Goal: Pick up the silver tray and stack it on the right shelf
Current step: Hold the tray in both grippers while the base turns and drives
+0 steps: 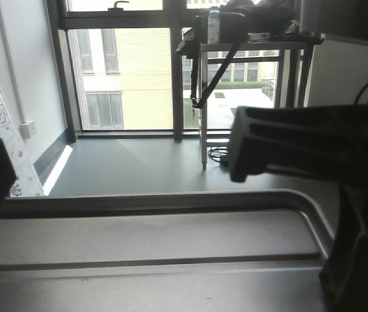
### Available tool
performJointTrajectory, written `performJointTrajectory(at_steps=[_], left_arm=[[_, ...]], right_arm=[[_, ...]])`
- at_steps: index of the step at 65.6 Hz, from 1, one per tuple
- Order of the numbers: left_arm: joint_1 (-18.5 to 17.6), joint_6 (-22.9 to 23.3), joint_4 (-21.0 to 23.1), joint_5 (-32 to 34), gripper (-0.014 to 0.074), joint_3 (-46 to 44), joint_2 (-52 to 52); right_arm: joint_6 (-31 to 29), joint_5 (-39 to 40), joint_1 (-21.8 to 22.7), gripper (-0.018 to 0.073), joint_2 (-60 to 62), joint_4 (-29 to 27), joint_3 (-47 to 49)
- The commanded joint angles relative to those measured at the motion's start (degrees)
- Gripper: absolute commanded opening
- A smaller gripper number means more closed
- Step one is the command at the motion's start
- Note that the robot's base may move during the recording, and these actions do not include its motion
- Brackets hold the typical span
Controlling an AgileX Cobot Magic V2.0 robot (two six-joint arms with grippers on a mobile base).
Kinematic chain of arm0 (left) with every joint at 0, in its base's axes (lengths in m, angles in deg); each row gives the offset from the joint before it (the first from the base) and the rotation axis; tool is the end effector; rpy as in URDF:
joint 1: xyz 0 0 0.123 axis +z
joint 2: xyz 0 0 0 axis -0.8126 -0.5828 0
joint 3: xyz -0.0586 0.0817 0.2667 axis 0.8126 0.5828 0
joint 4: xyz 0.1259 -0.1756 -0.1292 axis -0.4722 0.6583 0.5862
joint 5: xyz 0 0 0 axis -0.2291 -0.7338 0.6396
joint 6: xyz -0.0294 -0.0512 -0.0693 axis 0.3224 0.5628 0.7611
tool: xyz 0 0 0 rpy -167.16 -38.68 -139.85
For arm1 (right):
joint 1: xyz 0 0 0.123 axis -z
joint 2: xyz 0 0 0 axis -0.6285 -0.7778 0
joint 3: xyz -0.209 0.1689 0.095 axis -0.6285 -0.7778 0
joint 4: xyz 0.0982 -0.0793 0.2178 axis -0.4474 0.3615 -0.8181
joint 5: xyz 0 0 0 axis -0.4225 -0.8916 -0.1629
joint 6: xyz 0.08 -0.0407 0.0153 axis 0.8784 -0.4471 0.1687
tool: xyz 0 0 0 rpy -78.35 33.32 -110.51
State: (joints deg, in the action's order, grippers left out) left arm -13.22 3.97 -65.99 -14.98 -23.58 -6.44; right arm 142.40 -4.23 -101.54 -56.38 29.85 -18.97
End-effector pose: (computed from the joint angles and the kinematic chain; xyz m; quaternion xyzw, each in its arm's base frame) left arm 0.0896 -0.1662 0.2516 0.0351 0.9908 -0.0223 0.1287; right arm 0.1080 0.1732 0.2481 0.0628 0.9791 0.1198 0.1521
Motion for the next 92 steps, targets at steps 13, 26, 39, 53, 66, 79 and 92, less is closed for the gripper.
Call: performJointTrajectory(at_steps=[13,26,39,53,66,79,92], left_arm=[[-0.3,-0.3,-1.8,-12.0,-0.0092,-1.2,1.1],[-0.3,-0.3,-1.8,-12.0,-0.0092,-1.2,1.1],[-0.3,-0.3,-1.8,-12.0,-0.0092,-1.2,1.1],[-0.3,-0.3,-1.8,-12.0,-0.0092,-1.2,1.1],[-0.3,-0.3,-1.8,-12.0,-0.0092,-1.2,1.1],[-0.3,-0.3,-1.8,-12.0,-0.0092,-1.2,1.1],[-0.3,-0.3,-1.8,-12.0,-0.0092,-1.2,1.1]], right_arm=[[0.0,-3.5,0.2,0.0058,1.3,3.8,1.3],[0.0,-3.5,0.2,0.0058,1.3,3.8,1.3],[0.0,-3.5,0.2,0.0058,1.3,3.8,1.3],[0.0,-3.5,0.2,0.0058,1.3,3.8,1.3],[0.0,-3.5,0.2,0.0058,1.3,3.8,1.3],[0.0,-3.5,0.2,0.0058,1.3,3.8,1.3],[0.0,-3.5,0.2,0.0058,1.3,3.8,1.3]])
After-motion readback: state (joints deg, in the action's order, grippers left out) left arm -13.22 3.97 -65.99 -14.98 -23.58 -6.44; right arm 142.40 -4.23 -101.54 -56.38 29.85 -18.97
